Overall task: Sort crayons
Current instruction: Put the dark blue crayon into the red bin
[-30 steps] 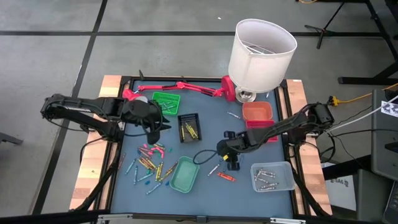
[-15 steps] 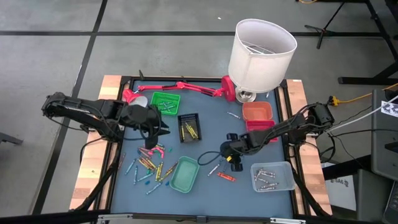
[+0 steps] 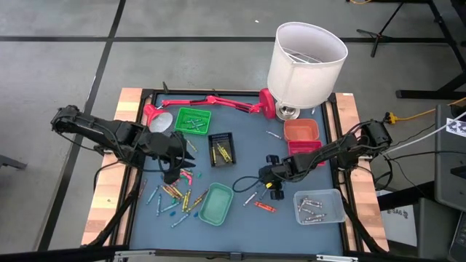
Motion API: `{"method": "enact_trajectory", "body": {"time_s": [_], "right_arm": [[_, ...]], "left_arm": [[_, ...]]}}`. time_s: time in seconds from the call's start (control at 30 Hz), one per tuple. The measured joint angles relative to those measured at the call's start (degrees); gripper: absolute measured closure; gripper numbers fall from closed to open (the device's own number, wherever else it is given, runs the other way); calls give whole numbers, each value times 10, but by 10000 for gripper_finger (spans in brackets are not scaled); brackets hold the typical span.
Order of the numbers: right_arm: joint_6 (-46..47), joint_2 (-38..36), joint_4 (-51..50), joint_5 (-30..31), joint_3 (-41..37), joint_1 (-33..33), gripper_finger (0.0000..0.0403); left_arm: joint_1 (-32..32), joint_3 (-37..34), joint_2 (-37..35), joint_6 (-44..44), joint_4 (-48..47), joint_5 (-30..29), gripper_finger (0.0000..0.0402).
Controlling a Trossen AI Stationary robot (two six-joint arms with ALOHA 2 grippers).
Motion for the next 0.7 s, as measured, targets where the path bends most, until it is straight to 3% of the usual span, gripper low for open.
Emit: {"method": "enact_trajectory", "body": {"time_s": [0.4,0.7], "right_arm": [[0,0,1,5,0,-2,385],[0,1,-39,4,28,-2,389]], "left_arm": [[-67,0,34,-82,-54,-11,296],[-95,0,116,-105,-69,-32,296]]}}
